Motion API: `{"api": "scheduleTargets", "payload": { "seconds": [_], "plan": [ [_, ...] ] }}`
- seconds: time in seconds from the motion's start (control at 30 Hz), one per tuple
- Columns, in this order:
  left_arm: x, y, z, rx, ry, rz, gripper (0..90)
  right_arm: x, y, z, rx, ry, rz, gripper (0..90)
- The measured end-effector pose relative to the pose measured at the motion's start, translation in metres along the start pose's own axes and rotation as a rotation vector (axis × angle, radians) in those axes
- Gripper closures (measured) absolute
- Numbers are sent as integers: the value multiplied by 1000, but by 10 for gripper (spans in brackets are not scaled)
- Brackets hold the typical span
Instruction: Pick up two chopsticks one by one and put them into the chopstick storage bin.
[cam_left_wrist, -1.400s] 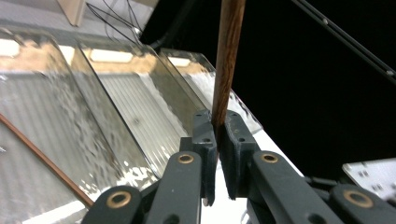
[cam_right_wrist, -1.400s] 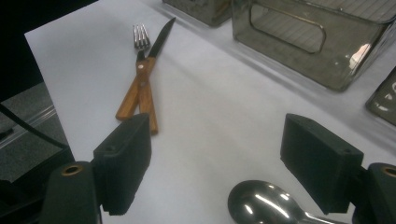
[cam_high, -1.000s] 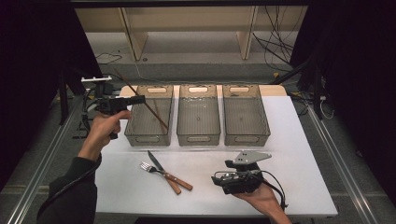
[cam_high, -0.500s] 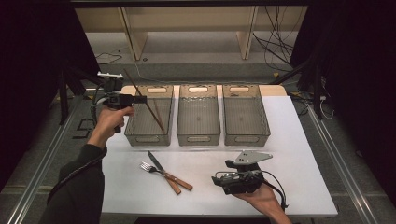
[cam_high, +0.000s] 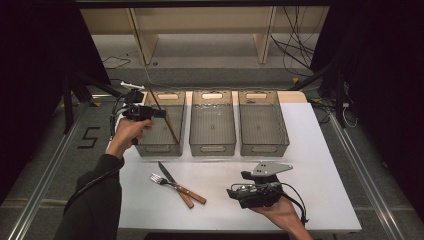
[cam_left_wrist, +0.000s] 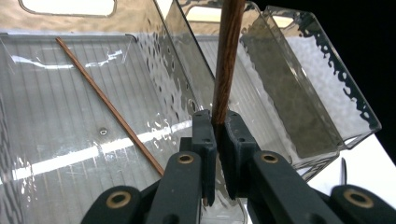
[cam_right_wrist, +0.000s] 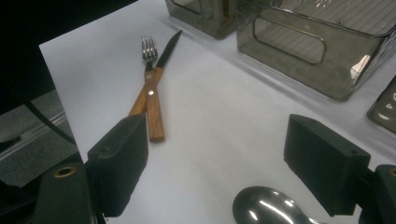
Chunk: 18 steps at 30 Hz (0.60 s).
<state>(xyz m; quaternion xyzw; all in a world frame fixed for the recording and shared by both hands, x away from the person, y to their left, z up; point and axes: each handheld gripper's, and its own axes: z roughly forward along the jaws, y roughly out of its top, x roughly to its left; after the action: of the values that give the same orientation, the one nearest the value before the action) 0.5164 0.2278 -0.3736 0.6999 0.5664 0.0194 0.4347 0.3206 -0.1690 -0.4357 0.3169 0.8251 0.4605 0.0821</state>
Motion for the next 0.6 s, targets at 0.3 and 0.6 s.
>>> {"api": "scheduleTargets", "payload": {
  "seconds": [0.3, 0.6],
  "plan": [
    [3, -3, 6, 21, 2, -9, 842, 0, 0, 0, -2, 2, -1, 228],
    [5, -6, 15, 55, 9, -19, 840, 1, 0, 1, -1, 7, -3, 228]
  ]
}}
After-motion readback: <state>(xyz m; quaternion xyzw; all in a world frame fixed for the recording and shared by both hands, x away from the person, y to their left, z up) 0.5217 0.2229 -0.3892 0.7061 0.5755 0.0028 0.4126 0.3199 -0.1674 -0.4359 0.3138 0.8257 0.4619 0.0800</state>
